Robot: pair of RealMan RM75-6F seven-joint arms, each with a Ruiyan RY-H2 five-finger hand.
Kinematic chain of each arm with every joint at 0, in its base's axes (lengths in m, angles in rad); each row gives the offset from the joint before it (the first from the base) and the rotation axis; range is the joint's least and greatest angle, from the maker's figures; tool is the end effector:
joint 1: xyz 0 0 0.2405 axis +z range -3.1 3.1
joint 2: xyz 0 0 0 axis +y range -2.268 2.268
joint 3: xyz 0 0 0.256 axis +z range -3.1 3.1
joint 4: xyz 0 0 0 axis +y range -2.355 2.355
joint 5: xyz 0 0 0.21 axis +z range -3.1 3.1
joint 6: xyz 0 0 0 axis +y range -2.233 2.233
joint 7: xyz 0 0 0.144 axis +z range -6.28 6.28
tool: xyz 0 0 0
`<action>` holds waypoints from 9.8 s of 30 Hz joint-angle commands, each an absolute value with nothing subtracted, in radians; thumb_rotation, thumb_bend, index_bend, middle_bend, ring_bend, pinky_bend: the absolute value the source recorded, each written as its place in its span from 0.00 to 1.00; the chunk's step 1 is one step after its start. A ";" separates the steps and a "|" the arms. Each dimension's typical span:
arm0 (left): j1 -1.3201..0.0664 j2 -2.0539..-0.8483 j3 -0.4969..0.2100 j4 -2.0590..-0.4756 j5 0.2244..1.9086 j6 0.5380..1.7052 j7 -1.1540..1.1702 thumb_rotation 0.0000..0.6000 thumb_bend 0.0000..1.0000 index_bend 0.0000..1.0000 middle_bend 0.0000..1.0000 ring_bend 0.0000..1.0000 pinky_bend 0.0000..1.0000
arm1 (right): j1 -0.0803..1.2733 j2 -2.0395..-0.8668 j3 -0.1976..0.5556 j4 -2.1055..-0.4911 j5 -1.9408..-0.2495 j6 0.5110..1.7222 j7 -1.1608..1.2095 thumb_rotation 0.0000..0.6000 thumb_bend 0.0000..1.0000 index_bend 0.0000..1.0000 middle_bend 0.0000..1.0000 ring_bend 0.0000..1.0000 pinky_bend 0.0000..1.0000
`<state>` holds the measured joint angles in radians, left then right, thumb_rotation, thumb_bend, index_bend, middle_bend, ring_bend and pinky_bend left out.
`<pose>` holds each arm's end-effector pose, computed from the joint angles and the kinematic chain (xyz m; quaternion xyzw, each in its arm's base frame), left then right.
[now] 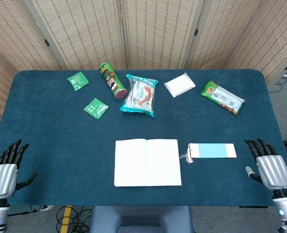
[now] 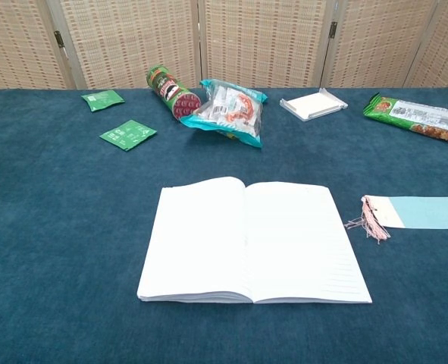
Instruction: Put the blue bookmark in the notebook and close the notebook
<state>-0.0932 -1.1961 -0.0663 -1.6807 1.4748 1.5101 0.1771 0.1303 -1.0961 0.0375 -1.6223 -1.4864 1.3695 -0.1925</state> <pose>-0.2892 0.1850 0.1360 -0.5894 -0.3724 -0.3884 0.6026 -0.3119 -0.1916 0.1495 0.6610 -0.3477 0.3026 0.5921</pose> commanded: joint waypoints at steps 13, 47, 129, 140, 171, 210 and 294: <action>-0.084 -1.190 -0.063 -1.667 1.461 1.511 0.165 1.00 0.25 0.13 0.00 0.01 0.16 | 0.361 -1.260 0.093 -1.493 -1.292 1.002 -0.359 1.00 0.21 0.15 0.01 0.00 0.04; -0.081 -1.183 -0.055 -1.644 1.442 1.489 0.148 1.00 0.25 0.13 0.00 0.01 0.16 | 0.523 -1.394 0.060 -1.384 -1.014 0.831 -0.541 1.00 0.24 0.20 0.00 0.00 0.00; -0.041 -1.138 -0.047 -1.708 1.450 1.543 0.178 1.00 0.25 0.13 0.00 0.01 0.16 | 0.756 -1.207 -0.151 -1.556 -1.993 1.062 -0.099 1.00 0.26 0.35 0.12 0.00 0.00; -0.023 -1.125 -0.044 -1.717 1.453 1.563 0.172 1.00 0.25 0.13 0.00 0.01 0.16 | 0.847 -1.220 -0.199 -1.483 -2.122 1.031 -0.050 1.00 0.29 0.36 0.14 0.00 0.00; -0.021 -1.122 -0.047 -1.737 1.453 1.557 0.203 1.00 0.25 0.13 0.00 0.01 0.16 | 1.042 -1.631 -0.250 -0.678 -2.257 1.294 0.178 1.00 0.30 0.37 0.14 0.00 0.00; -0.007 -1.120 -0.046 -1.759 1.446 1.567 0.232 1.00 0.25 0.12 0.00 0.01 0.16 | 1.084 -1.754 -0.354 -0.402 -2.178 1.416 0.294 1.00 0.27 0.37 0.12 0.00 0.00; -0.040 -1.134 -0.054 -1.734 1.491 1.547 0.198 1.00 0.25 0.12 0.00 0.01 0.16 | 0.940 -1.344 -0.207 -1.329 -1.819 0.995 -0.043 1.00 0.87 0.28 0.88 0.93 0.93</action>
